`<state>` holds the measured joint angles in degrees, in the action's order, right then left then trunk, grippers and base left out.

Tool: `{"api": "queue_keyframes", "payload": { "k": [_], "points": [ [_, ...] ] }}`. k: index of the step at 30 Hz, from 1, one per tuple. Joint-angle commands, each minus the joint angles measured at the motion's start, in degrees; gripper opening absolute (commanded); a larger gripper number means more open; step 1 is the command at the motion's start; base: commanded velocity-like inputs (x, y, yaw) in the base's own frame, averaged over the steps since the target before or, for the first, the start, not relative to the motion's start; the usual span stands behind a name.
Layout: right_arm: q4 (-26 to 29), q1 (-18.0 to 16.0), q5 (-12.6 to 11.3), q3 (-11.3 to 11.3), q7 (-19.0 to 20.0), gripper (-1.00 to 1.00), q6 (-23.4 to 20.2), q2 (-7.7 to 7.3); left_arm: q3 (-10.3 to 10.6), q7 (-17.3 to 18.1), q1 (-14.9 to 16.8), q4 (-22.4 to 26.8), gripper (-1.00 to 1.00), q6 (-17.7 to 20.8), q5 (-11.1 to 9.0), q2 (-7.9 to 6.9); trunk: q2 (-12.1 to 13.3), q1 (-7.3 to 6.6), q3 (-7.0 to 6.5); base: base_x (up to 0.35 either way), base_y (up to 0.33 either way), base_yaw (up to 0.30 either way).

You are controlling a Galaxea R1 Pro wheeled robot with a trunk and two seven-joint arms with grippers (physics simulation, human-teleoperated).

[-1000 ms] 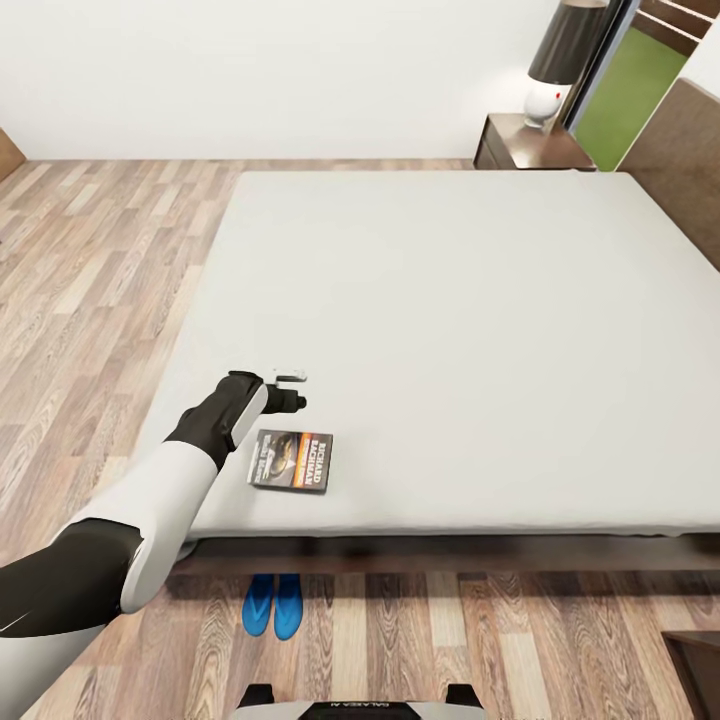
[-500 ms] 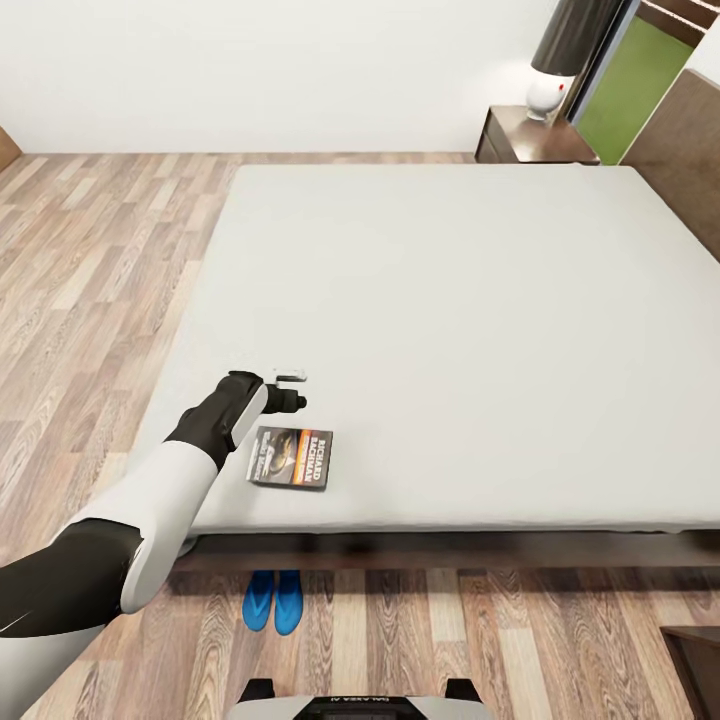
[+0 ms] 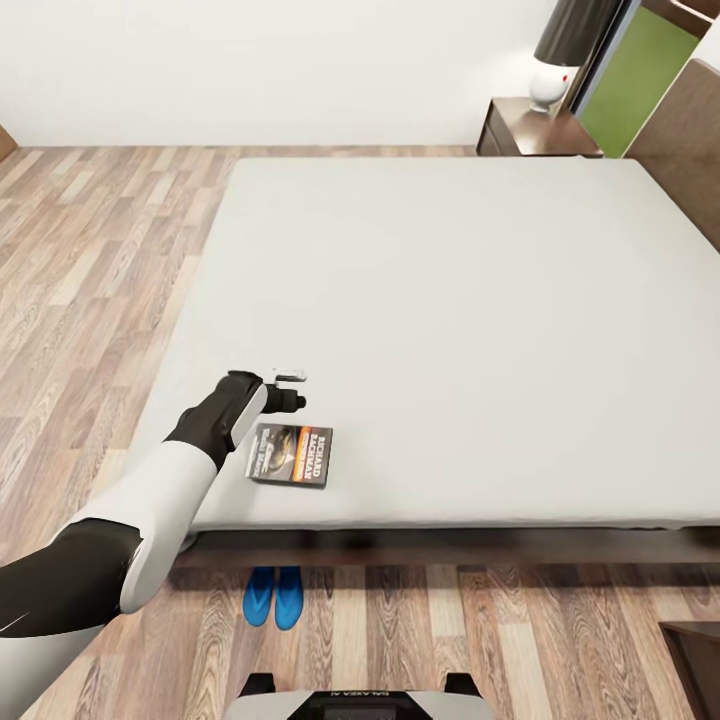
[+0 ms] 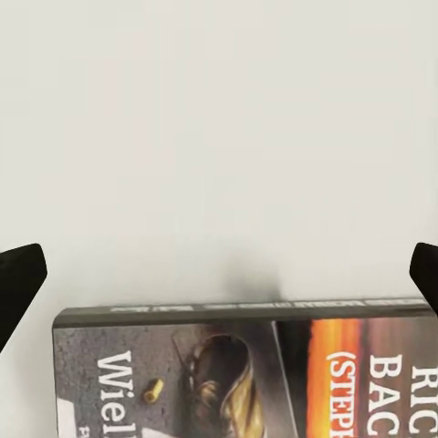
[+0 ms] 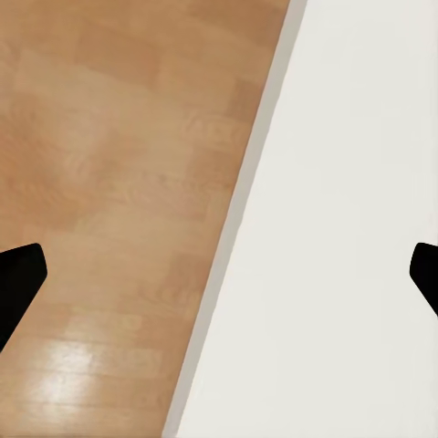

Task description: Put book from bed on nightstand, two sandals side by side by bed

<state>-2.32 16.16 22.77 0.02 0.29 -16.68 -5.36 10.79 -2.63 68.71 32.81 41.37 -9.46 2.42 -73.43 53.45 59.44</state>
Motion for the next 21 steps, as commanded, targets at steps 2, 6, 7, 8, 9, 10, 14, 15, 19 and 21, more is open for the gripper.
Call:
{"api": "queue_keyframes", "payload": {
  "k": [2,6,7,8,9,10,14,15,19,21],
  "points": [
    [0.05,0.02,0.35,0.04,0.04,1.00,-0.19,0.00,0.20,-0.29,0.02,0.06,1.00,0.22,-0.48,-0.01,-0.02,0.00,0.12,0.000,0.000,0.000],
    [0.06,0.02,0.35,0.06,0.05,1.00,-0.19,0.00,0.27,-0.33,0.02,0.03,1.00,0.21,-0.48,0.02,-0.02,0.00,0.22,0.000,0.000,0.000],
    [0.07,0.02,0.35,0.06,0.05,1.00,-0.19,0.00,0.29,-0.34,0.02,0.02,1.00,0.21,-0.48,0.02,-0.02,0.00,0.24,0.000,0.000,0.000],
    [0.07,0.02,0.35,0.06,0.05,1.00,-0.19,0.00,0.29,-0.34,0.02,0.02,1.00,0.21,-0.48,0.02,-0.02,0.00,0.25,0.000,0.000,0.000],
    [0.07,0.02,0.35,0.06,0.06,1.00,-0.20,0.00,0.30,-0.34,0.02,0.01,1.00,0.19,-0.48,0.03,-0.02,0.00,0.27,0.000,0.000,0.000],
    [0.06,0.02,0.35,0.06,0.06,1.00,-0.20,0.00,0.30,-0.34,0.02,0.00,1.00,0.15,-0.48,0.03,-0.02,0.00,0.28,0.000,0.000,0.000],
    [0.08,0.02,0.35,-0.02,0.06,1.00,-0.20,0.00,0.37,-0.35,0.02,-0.06,1.00,-0.37,-0.44,0.03,-0.02,0.00,0.41,0.000,0.000,0.000],
    [0.09,0.02,0.35,-0.06,0.06,1.00,-0.20,0.00,0.38,-0.35,0.02,-0.12,1.00,-0.65,-0.43,0.05,-0.02,0.00,0.46,0.000,0.000,0.000],
    [0.11,0.02,0.35,-0.14,0.06,1.00,-0.20,0.00,0.43,-0.36,0.02,-0.35,1.00,-1.39,-0.31,0.13,-0.02,0.00,0.74,0.000,0.000,0.000],
    [0.11,0.02,0.35,-0.14,0.06,1.00,-0.20,0.00,0.44,-0.39,0.02,-0.43,1.00,-1.59,-0.28,0.18,-0.02,0.00,0.91,0.000,0.000,0.000]
  ]
}}
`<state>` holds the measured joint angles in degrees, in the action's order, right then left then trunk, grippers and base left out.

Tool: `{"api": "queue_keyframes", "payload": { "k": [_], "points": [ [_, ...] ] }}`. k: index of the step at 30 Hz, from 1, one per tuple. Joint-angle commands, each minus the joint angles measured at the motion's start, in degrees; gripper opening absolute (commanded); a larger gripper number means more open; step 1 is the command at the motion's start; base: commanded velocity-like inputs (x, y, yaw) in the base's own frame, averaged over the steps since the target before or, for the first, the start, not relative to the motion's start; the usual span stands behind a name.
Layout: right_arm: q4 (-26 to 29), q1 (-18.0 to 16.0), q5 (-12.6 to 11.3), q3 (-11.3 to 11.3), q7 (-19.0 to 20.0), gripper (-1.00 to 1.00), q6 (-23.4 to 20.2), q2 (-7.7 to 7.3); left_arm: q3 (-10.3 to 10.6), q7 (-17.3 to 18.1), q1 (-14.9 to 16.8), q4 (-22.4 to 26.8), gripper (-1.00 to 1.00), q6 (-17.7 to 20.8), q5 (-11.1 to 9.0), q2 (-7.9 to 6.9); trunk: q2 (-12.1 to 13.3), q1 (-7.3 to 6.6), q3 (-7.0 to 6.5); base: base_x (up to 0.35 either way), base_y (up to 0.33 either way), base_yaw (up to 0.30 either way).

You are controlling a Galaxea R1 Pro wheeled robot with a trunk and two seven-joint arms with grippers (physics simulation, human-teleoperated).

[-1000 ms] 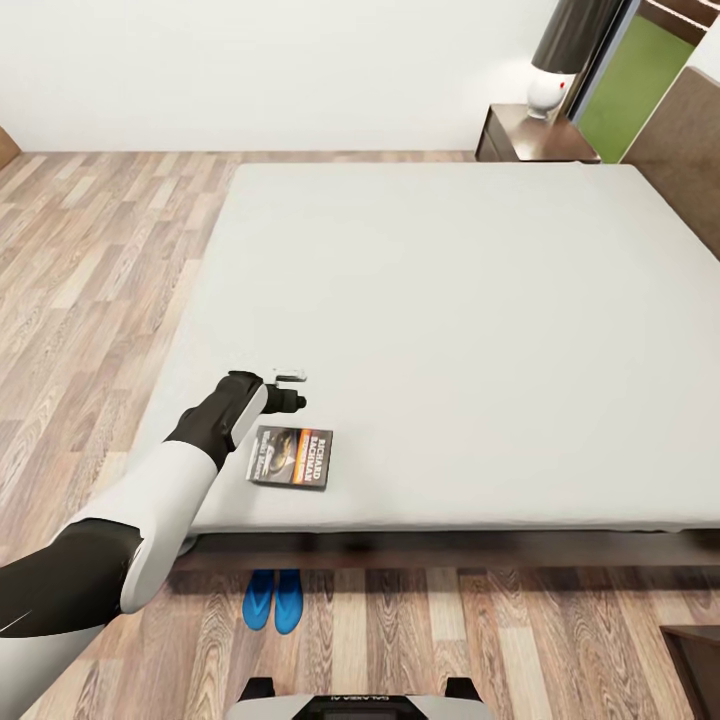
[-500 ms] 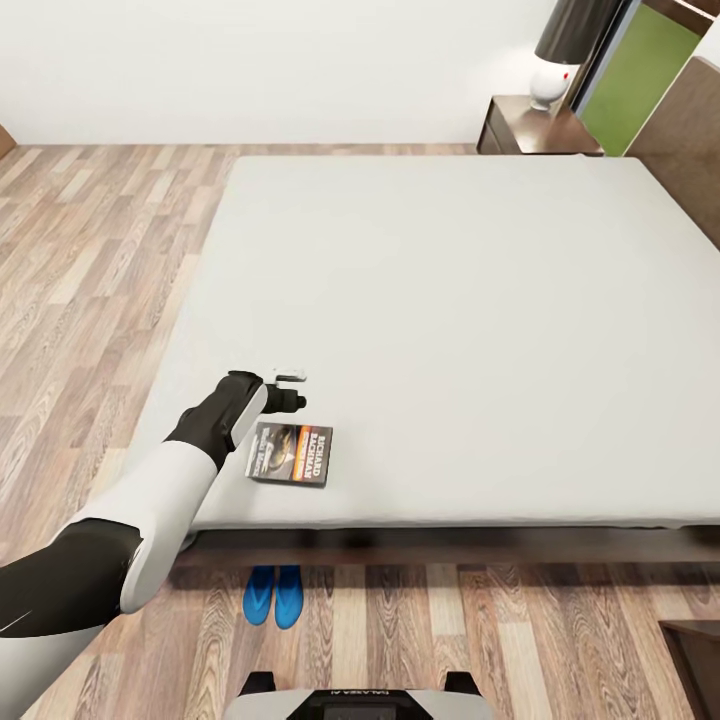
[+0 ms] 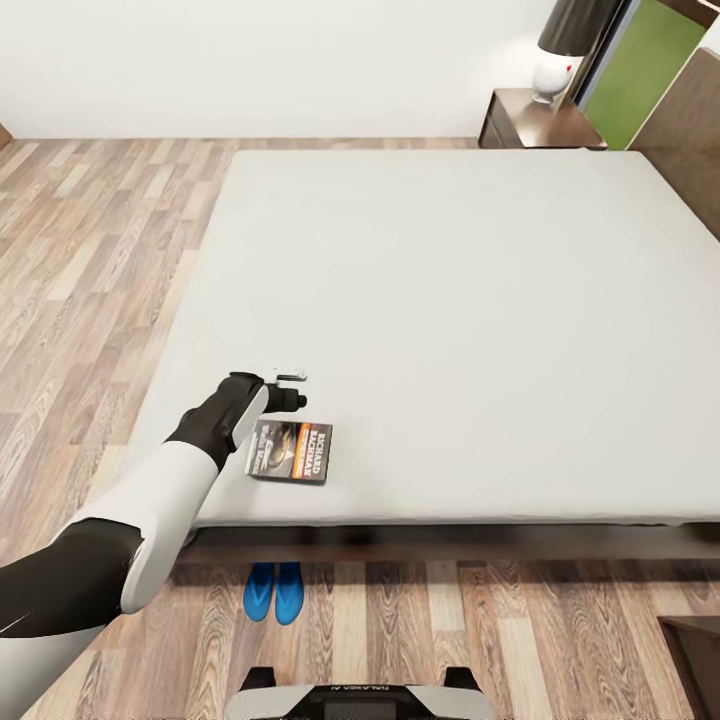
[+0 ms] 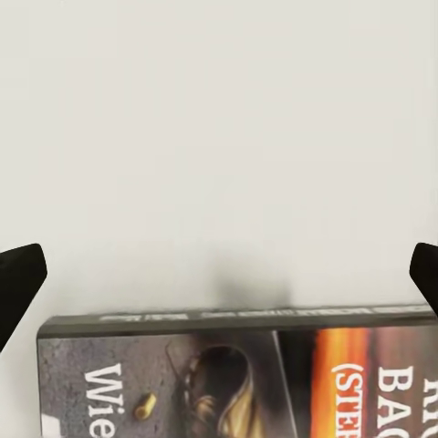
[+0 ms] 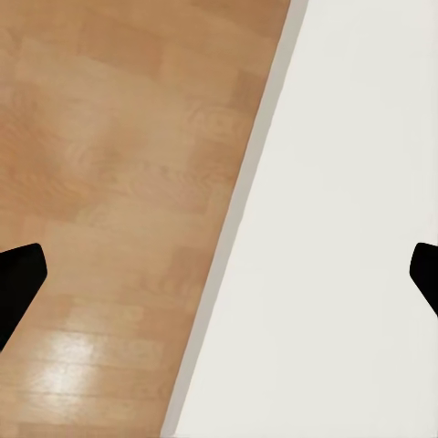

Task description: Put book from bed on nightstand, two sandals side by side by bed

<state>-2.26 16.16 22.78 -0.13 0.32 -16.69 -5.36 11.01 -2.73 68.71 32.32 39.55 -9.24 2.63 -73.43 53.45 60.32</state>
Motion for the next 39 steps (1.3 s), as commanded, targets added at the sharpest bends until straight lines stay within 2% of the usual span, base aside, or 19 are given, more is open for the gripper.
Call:
{"api": "queue_keyframes", "payload": {
  "k": [1,10,39],
  "points": [
    [0.06,0.02,0.34,0.01,0.03,1.00,-0.19,0.00,0.22,-0.29,0.02,0.06,1.00,0.23,-0.49,-0.04,-0.02,0.00,0.11,0.000,0.000,0.000],
    [0.06,0.02,0.34,0.18,0.03,1.00,-0.19,-0.05,0.24,-0.34,0.02,0.01,1.00,-0.11,-0.44,0.07,-0.02,0.00,0.85,0.000,0.000,0.000],
    [0.07,0.02,0.43,-0.04,0.03,1.00,-0.19,0.00,0.18,-0.31,-0.07,-0.15,1.00,-0.60,-0.51,-0.04,-0.02,0.00,1.90,0.000,0.000,0.000]
  ]
}}
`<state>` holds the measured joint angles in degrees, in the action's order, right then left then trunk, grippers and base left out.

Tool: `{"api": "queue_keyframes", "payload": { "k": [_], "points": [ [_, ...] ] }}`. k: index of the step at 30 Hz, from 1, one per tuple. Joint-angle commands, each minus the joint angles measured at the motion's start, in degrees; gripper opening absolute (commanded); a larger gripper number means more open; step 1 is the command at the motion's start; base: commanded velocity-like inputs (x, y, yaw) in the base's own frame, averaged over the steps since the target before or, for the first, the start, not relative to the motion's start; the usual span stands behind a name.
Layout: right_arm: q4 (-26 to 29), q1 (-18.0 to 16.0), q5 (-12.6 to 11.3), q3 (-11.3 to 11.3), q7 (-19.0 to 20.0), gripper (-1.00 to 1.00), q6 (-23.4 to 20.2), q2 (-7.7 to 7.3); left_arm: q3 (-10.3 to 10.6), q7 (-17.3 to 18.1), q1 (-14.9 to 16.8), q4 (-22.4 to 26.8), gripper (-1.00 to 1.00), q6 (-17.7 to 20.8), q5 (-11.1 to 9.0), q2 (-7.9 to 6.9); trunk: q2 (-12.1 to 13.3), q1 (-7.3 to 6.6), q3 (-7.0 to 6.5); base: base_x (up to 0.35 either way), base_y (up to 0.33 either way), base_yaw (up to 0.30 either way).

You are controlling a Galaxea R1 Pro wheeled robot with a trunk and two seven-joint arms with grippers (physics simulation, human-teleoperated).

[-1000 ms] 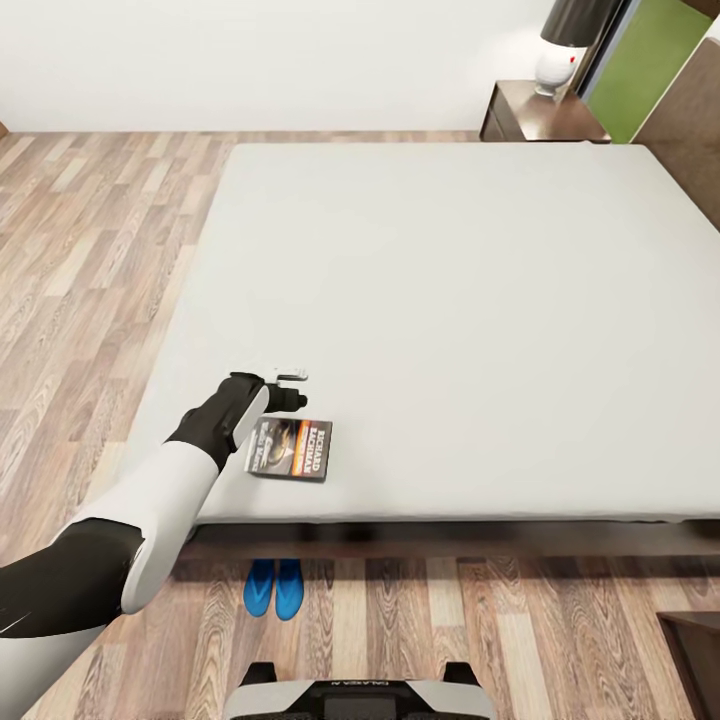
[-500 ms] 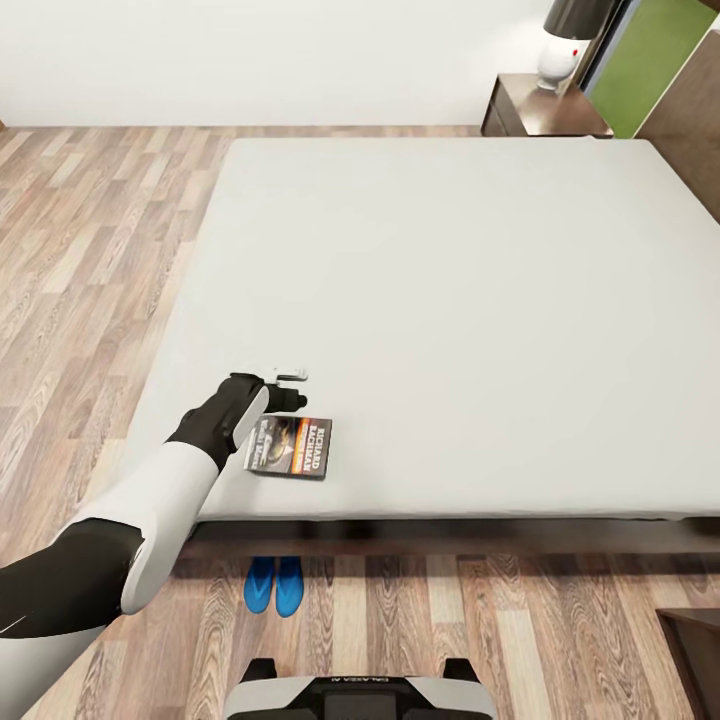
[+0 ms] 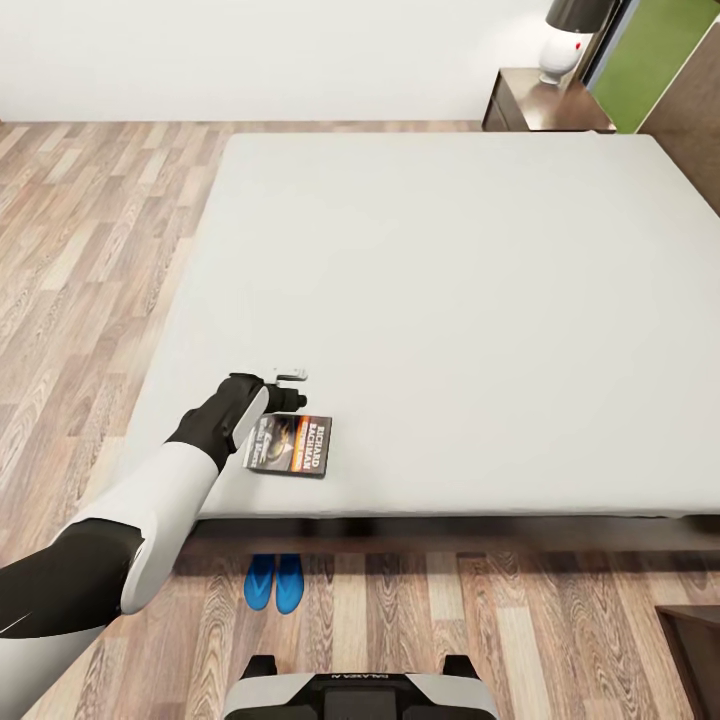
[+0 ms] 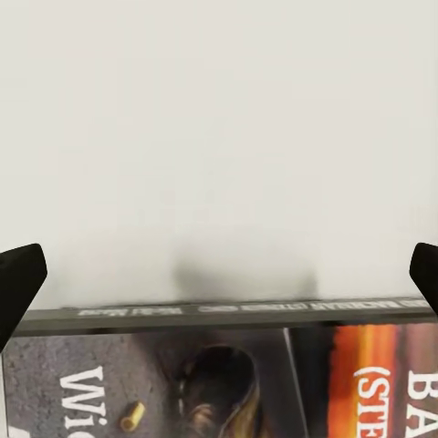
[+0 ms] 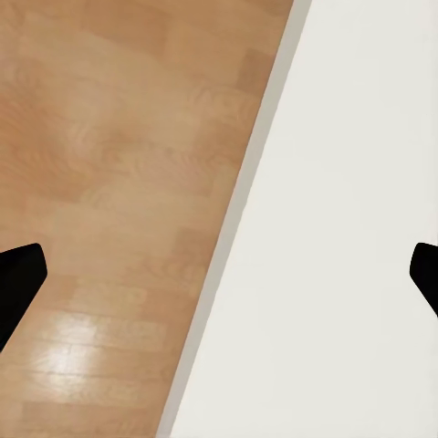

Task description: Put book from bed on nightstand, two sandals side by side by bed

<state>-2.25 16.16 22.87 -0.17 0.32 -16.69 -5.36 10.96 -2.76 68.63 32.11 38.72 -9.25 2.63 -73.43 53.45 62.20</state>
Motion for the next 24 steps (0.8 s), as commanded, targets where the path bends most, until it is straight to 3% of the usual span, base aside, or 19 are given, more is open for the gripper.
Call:
{"api": "queue_keyframes", "payload": {
  "k": [1,24],
  "points": [
    [0.06,0.02,0.33,0.00,0.03,1.00,-0.19,0.00,0.24,-0.28,0.02,0.08,1.00,0.25,-0.50,-0.05,-0.02,0.01,0.03,0.000,0.000,0.000],
    [0.12,0.02,0.33,0.00,0.03,1.00,-0.20,-0.01,0.27,-0.23,0.01,0.12,1.00,0.31,-0.64,-0.15,-0.02,0.01,1.37,0.000,0.000,0.000]
  ]
}}
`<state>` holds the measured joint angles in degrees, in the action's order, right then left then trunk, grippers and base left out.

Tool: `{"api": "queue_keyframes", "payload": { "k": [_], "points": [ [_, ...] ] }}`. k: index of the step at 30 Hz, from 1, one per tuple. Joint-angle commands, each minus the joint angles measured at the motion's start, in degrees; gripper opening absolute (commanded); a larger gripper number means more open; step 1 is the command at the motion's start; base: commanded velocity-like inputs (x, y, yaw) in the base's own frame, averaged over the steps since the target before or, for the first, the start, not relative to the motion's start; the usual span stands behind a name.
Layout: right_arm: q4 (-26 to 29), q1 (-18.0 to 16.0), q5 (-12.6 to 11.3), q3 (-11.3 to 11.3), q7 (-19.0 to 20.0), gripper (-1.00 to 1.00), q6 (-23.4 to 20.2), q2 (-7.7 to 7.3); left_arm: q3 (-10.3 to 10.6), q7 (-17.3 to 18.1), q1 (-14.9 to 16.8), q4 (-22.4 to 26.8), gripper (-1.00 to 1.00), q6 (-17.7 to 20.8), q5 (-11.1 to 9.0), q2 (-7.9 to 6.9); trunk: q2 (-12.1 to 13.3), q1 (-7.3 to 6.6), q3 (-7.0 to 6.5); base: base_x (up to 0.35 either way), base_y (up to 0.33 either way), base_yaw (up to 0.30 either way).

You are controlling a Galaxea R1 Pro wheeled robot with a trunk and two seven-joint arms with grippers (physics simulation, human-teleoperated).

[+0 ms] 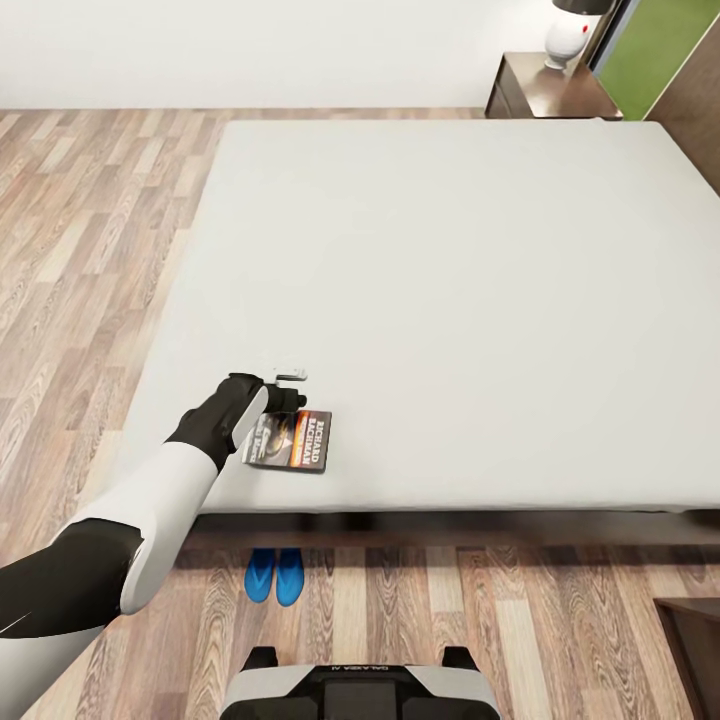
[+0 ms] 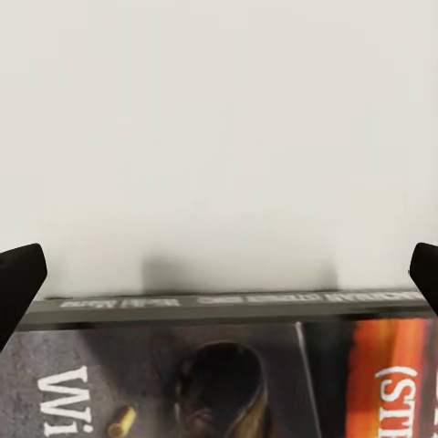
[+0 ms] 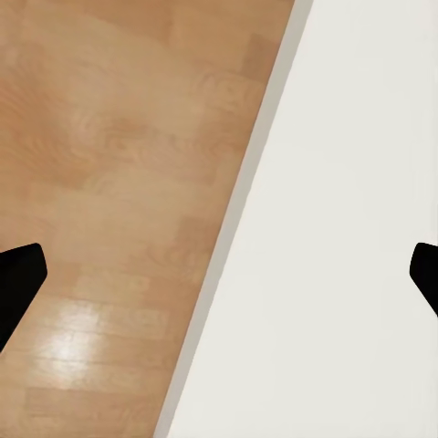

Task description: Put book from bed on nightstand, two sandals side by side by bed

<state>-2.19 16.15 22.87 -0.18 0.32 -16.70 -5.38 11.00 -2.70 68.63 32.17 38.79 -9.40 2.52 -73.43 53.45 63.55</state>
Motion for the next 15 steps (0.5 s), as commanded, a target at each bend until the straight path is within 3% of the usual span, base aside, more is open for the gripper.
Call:
{"api": "queue_keyframes", "payload": {
  "k": [1,15],
  "points": [
    [0.06,0.02,0.33,0.00,0.03,1.00,-0.19,0.00,0.23,-0.28,0.02,0.08,1.00,0.23,-0.49,-0.04,-0.02,0.01,0.04,0.000,0.000,0.000],
    [0.08,0.02,0.33,0.02,0.03,1.00,-0.17,-0.02,0.24,-0.28,0.02,0.37,1.00,0.23,-0.45,0.01,-0.02,0.01,0.55,0.000,0.000,0.000]
  ]
}}
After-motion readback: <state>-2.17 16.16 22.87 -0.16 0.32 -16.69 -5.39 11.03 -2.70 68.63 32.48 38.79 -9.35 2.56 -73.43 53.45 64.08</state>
